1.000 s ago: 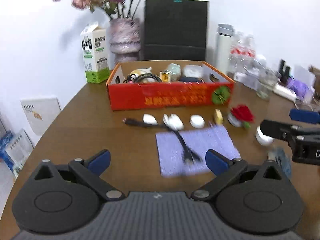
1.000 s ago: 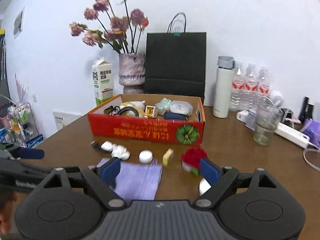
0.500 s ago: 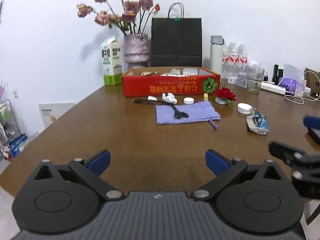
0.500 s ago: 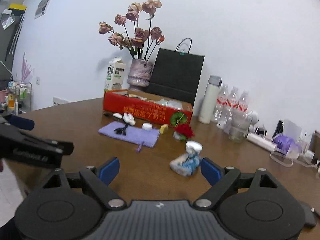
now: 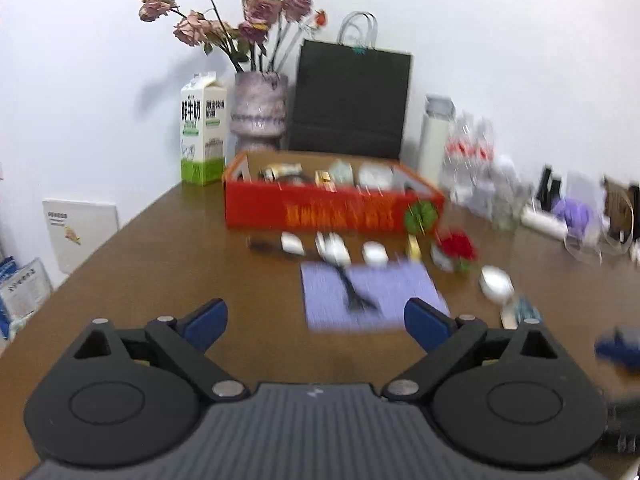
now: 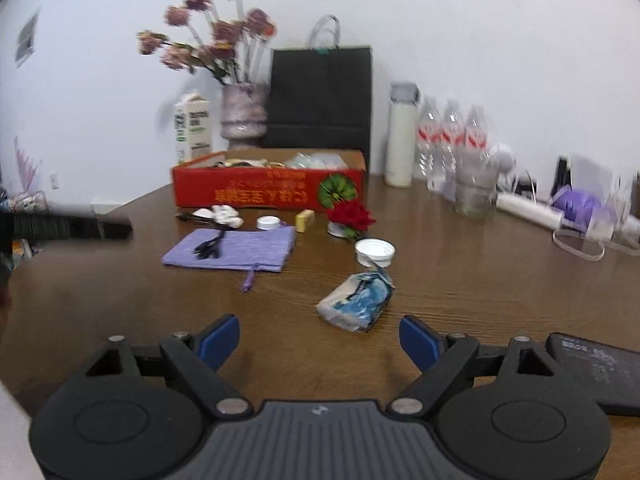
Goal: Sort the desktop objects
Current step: 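Grasp the black cable with the left tool while the right tool grasps the blue plastic-wrapped figure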
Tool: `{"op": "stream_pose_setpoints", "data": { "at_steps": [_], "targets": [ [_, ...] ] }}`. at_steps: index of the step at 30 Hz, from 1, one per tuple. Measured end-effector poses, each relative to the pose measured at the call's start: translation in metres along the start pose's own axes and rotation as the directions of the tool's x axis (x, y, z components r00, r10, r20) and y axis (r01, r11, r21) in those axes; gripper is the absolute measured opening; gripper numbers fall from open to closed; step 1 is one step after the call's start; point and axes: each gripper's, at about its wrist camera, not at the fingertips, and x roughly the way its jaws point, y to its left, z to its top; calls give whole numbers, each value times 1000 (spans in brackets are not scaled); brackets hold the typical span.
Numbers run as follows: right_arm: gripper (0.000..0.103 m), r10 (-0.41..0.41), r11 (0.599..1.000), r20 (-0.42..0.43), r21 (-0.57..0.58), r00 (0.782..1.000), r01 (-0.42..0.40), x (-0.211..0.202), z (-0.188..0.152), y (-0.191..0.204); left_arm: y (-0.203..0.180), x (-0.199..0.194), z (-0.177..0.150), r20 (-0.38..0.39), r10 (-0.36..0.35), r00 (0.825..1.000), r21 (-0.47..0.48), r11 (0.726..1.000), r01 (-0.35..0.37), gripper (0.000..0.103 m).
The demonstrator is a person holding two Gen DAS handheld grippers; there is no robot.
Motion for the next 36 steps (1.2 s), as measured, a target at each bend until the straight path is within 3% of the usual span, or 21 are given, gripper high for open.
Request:
{"op": "stream_pose_setpoints", "data": {
  "at_steps": [3,4,8,10,11,13,16,18,22,24,25,26,32,36],
  "targets": [
    [83,-14,999,-34,47,999,15,21,12,-12,19,43,32,-44,26,999,-23,999,-27,86],
    [81,-16,998,-46,57,999,18,28,15,-16,27,61,42,-70,29,997,-47,998,-32,78],
    [77,-12,995,-80,93,997,19,56,26,-25,55,130,65,-194,15,981,-215,975,-58,67],
    [77,-7,996,-86,93,996,15,67,30,-25,66,161,70,-264,20,964,-272,958,-94,60],
    [76,-5,996,-94,89,996,13,72,31,-24,70,174,71,-300,20,954,-290,950,-112,50],
    [72,0,997,-105,82,994,8,79,34,-22,73,195,70,-363,8,932,-328,935,-136,45],
    [66,7,997,-121,74,993,2,89,36,-19,63,204,71,-354,42,934,-282,948,-150,44],
    [56,5,998,-141,66,990,4,95,36,-18,54,205,69,-349,57,935,-251,956,-152,29],
    [42,-7,1000,-147,22,989,11,98,31,-13,42,207,63,-304,92,948,-206,965,-160,17],
    [31,10,1000,-143,18,990,-7,96,30,-11,39,204,62,-288,100,952,-191,969,-160,12],
    [18,20,1000,-139,17,990,-18,95,30,-11,38,199,62,-269,97,958,-186,971,-151,0],
    [13,25,1000,-129,14,991,-23,92,30,-10,35,192,65,-253,97,963,-171,975,-143,0],
    [13,46,999,-76,16,996,-45,74,33,-8,27,143,72,-150,69,986,-127,988,-88,0],
    [13,61,998,-19,15,998,-61,54,39,-6,34,101,73,-98,19,995,-182,983,-37,0]
  ]
}}
